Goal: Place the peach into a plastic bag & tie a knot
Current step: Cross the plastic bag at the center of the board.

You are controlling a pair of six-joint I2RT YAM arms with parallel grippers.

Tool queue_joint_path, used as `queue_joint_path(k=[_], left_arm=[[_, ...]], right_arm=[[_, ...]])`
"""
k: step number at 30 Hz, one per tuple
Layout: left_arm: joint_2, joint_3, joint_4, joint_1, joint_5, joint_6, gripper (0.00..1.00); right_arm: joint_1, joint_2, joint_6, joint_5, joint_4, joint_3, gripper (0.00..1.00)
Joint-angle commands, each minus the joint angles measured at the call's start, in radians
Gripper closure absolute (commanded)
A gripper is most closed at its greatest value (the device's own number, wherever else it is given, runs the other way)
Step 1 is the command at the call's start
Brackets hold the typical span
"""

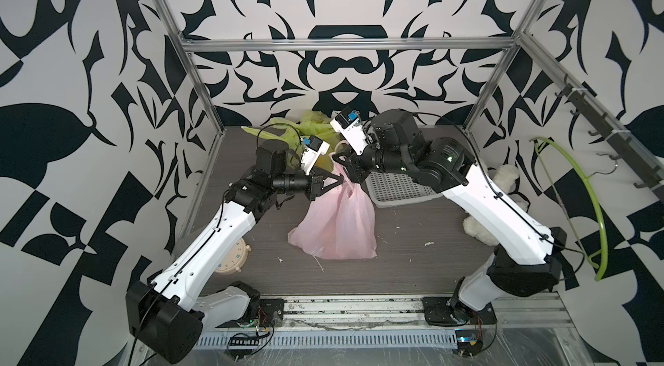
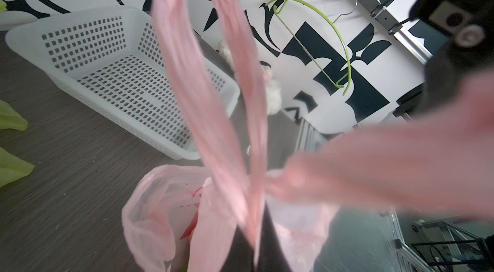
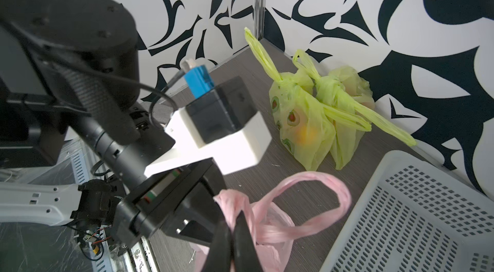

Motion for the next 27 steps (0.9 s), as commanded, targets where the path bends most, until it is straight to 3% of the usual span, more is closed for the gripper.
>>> queue_joint_path(k=[1,6,22,27], left_arm=[[0.023,0.039,-0.037,0.002,0.037,0.031,0.98],[0.039,0.070,-0.061,0.002,0.039,0.052,0.93],[0.045,0.106,-0.122,0.002,0.091,0.091,0.57],[0.044,0.117,-0.132,0.006,0.138,0.117,0.52]], right_arm=[[0.003,0.004,0.028,-0.052,0.055,-0.001,1.00],[-0.010,0.026,0.036,-0.108,0.053,-0.002,1.00],[-0.130,0.028,0.094,-0.374,0.141,-0.070,1.00],[-0.144,0.042,0.091,-0.428,0.141,-0.071,1.00]])
